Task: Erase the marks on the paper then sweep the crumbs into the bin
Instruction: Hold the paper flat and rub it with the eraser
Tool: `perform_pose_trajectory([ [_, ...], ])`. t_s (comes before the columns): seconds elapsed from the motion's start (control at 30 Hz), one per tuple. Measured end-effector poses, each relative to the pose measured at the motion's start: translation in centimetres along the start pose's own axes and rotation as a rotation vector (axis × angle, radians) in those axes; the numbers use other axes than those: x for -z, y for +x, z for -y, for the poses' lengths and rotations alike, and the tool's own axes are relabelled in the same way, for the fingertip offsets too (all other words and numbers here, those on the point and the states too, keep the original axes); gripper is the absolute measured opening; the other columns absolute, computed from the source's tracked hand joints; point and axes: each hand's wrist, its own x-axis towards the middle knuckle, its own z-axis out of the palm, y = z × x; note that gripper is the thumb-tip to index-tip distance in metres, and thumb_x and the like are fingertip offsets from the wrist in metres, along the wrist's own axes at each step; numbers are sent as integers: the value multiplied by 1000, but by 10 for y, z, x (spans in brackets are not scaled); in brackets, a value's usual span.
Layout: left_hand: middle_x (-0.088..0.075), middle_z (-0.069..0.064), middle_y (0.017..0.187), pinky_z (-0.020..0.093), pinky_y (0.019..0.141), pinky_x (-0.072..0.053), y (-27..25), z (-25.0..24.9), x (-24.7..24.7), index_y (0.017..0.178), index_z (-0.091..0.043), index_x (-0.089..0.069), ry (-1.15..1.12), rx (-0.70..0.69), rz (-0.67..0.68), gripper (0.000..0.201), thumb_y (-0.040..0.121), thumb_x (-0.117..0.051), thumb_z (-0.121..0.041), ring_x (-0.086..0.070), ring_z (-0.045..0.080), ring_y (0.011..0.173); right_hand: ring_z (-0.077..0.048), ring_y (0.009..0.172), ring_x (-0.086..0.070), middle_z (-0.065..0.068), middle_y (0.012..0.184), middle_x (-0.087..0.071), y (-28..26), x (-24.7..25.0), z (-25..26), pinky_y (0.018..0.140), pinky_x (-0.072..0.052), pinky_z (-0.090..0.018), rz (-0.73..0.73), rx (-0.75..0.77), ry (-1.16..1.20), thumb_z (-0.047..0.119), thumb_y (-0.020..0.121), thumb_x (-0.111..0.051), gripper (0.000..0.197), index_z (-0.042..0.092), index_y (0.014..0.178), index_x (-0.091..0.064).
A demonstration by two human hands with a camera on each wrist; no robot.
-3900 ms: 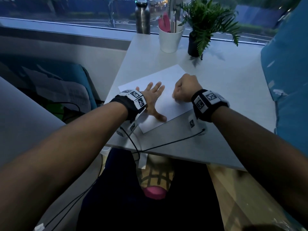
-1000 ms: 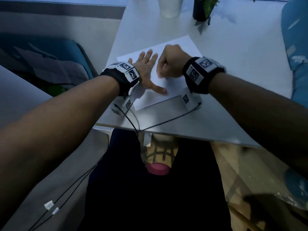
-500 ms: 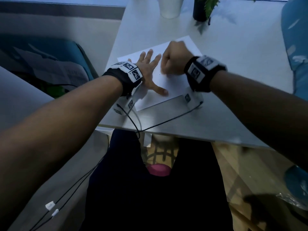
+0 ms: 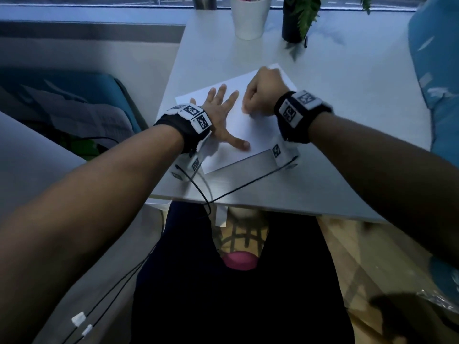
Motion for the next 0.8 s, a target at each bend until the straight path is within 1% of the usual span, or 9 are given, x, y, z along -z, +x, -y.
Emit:
perform_pose_trajectory([
  [0.07,26,-1,160,68,111,-2,3,2,-2,151,-36,19,-2,-11,-21,154,34,-58,-98,18,25,149,-28,77,-70,-14,82,-74,-16,-9,12,77,-57,-35,96,137,-71,17,72,-62,21,1,78,-74],
  [0.1,25,0,160,68,111,-2,3,3,-3,152,-36,19,2,-15,-29,153,35,-58,-98,18,26,149,-25,71,-70,-14,80,-74,-23,-9,11,75,-58,-35,141,158,-80,18,72,-64,20,2,78,-75],
  [0.2,26,-1,160,68,113,0,-2,3,-4,153,-33,18,28,-23,-28,148,41,-55,-98,18,25,149,-1,49,-61,-9,80,-76,-16,21,-18,72,-61,-32,118,-18,20,15,70,-76,14,7,80,-79],
  [0.33,24,-6,161,64,115,2,-10,6,-1,154,-30,15,8,-63,-13,130,61,-53,-90,17,22,149,-8,75,-66,-5,84,-76,-22,37,-60,73,-56,-24,59,-210,91,13,70,-78,12,9,81,-79],
  [0.47,15,0,163,62,116,3,-14,19,-1,156,-21,8,83,35,-57,112,77,-39,-86,8,23,151,0,69,-62,-1,83,-76,-31,34,-70,69,-54,-20,78,-213,152,13,71,-77,10,13,81,-80],
  [0.57,6,10,164,60,116,5,-21,18,0,156,-7,0,133,117,-170,107,85,-36,-78,4,26,151,-4,74,-63,-2,83,-75,-32,31,-72,65,-48,-18,57,-214,127,13,72,-77,8,14,80,-79],
  [0.67,7,11,164,52,119,2,-27,-14,-5,156,-7,1,156,-186,-198,96,92,-39,-67,4,27,151,-10,91,-63,-2,85,-75,-33,28,-72,70,-48,-20,48,-187,96,13,72,-71,10,13,79,-79],
  [0.73,7,9,164,48,119,0,-29,-42,-18,157,-11,-1,136,-423,-99,93,93,-43,-63,4,25,151,-10,90,-62,-1,82,-74,-34,28,-73,65,-46,-17,44,-176,86,15,72,-72,10,13,80,-79],
  [0.8,7,5,164,47,118,2,-24,-52,-26,157,-14,0,112,-512,-31,95,90,-47,-64,5,22,150,-10,83,-61,2,76,-70,-35,28,-73,60,-41,-13,41,-171,80,18,73,-77,9,15,81,-79],
])
